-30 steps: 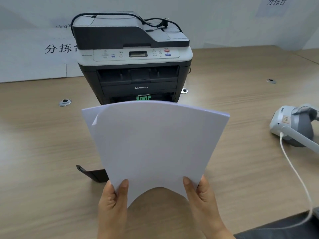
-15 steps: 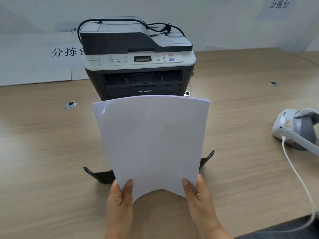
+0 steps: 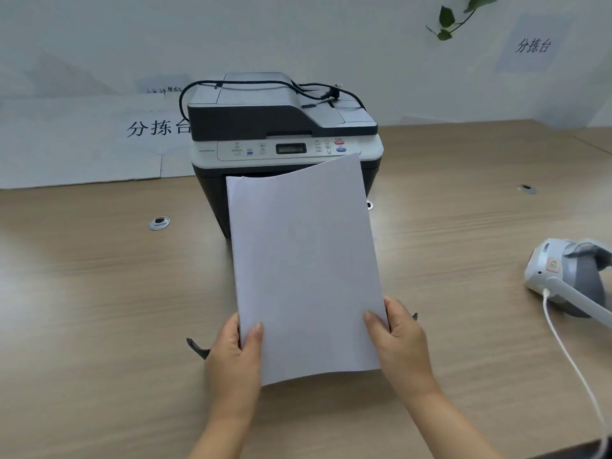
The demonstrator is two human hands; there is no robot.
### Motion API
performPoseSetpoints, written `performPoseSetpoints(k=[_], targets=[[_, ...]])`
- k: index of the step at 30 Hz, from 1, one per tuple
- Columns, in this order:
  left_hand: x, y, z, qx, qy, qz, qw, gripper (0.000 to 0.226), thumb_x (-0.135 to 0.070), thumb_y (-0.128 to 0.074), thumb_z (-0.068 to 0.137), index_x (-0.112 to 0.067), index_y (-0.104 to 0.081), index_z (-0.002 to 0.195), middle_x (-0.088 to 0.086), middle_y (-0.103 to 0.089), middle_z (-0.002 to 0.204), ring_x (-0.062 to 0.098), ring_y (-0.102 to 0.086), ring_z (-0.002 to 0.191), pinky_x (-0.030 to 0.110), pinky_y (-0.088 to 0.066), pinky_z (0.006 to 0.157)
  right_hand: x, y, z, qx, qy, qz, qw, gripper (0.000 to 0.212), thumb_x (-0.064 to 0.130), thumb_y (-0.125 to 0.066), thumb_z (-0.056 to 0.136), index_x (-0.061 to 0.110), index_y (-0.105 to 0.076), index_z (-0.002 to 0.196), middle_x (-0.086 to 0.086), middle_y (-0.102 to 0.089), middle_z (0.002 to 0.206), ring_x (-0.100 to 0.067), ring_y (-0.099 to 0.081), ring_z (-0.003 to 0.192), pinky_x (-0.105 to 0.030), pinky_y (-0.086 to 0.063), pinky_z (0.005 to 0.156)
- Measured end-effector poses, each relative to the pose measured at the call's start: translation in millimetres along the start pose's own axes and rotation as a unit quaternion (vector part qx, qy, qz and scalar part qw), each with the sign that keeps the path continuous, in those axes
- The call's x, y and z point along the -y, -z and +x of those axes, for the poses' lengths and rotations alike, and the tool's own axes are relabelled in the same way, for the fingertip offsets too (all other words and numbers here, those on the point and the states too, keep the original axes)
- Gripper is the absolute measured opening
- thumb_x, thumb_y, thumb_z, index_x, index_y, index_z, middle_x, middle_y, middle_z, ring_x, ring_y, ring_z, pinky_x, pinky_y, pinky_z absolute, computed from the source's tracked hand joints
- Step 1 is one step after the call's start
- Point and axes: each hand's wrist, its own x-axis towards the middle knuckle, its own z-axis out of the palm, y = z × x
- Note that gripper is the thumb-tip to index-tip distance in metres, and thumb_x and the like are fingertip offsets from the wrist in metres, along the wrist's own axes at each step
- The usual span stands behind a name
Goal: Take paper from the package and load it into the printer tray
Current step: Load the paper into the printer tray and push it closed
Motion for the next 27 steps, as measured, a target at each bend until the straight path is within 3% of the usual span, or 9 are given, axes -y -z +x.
performPoseSetpoints(k=[4,8,11,15,17,20,23,27], targets=[[-8.0,-3.8,14.4,0.013,0.008,0.024,1.000,0.025,-0.011,-0.055,0.094,-0.034,-0.063,0.098,-0.018,-0.068,0.083,0.008,-0.065,0.081,0.024,-0.048,0.067,14.0,-2.6,15.3,0.013,-0.026,-0.032,0.999,0.033,0.001,-0.049,0.091,0.028,-0.064,0.102,0.013,-0.072,0.092,0.002,-0.067,0.075,-0.007,-0.051,0.059],[-8.0,-9.8,26.1,0.021,0.021,0.032,0.999,0.029,-0.004,-0.051,0.094,-0.020,-0.068,0.111,-0.014,-0.068,0.086,0.020,-0.066,0.088,0.031,-0.049,0.076,16.6,-5.8,26.5,0.026,-0.054,-0.065,0.996,0.042,-0.002,-0.043,0.089,0.033,-0.065,0.098,0.004,-0.073,0.097,-0.017,-0.069,0.089,-0.021,-0.054,0.068],[-7.7,-13.8,35.0,0.022,0.046,0.037,0.998,0.029,-0.005,-0.051,0.093,-0.026,-0.068,0.103,-0.015,-0.068,0.083,0.021,-0.067,0.086,0.035,-0.053,0.079,15.5,-7.4,35.0,0.031,-0.075,-0.089,0.993,0.046,-0.005,-0.040,0.086,0.032,-0.067,0.095,0.000,-0.073,0.097,-0.024,-0.068,0.091,-0.021,-0.051,0.064],[-3.9,-18.6,46.7,0.029,0.063,0.050,0.996,0.024,-0.005,-0.052,0.092,-0.023,-0.066,0.089,-0.008,-0.071,0.083,0.026,-0.068,0.086,0.035,-0.052,0.075,3.4,-10.4,50.9,0.025,-0.103,-0.135,0.985,0.039,-0.007,-0.038,0.080,0.009,-0.068,0.098,-0.018,-0.071,0.096,-0.042,-0.062,0.093,-0.027,-0.039,0.058],[-1.2,-21.5,52.4,0.034,0.075,0.062,0.995,0.022,-0.004,-0.050,0.092,-0.019,-0.066,0.088,-0.004,-0.071,0.083,0.028,-0.067,0.086,0.032,-0.050,0.071,-3.4,-12.9,58.8,0.032,-0.120,-0.137,0.983,0.041,-0.007,-0.037,0.079,0.010,-0.069,0.096,-0.017,-0.072,0.094,-0.042,-0.063,0.084,-0.027,-0.040,0.060],[3.5,-26.9,63.5,0.053,0.096,0.072,0.991,0.021,-0.005,-0.047,0.094,-0.016,-0.064,0.085,0.006,-0.071,0.088,0.033,-0.065,0.081,0.031,-0.048,0.068,-10.7,-14.6,70.8,0.033,-0.143,-0.131,0.980,0.039,-0.007,-0.037,0.078,0.008,-0.070,0.091,-0.016,-0.074,0.093,-0.024,-0.057,0.066,-0.026,-0.043,0.059],[7.7,-32.7,74.9,0.064,0.108,0.081,0.989,0.020,-0.006,-0.046,0.095,-0.016,-0.062,0.088,0.010,-0.070,0.089,0.028,-0.063,0.077,0.031,-0.047,0.066,-13.4,-15.4,79.0,0.036,-0.159,-0.128,0.978,0.039,-0.006,-0.039,0.082,0.011,-0.072,0.094,-0.006,-0.076,0.090,-0.023,-0.066,0.073,-0.025,-0.050,0.059],[12.1,-40.4,88.1,0.067,0.122,0.083,0.987,0.021,-0.005,-0.046,0.093,-0.012,-0.063,0.084,0.013,-0.067,0.083,0.023,-0.055,0.070,0.030,-0.043,0.064,-17.9,-17.9,90.1,0.034,-0.177,-0.113,0.977,0.037,-0.005,-0.041,0.085,0.012,-0.071,0.098,-0.002,-0.075,0.093,-0.030,-0.071,0.087,-0.040,-0.059,0.078]])
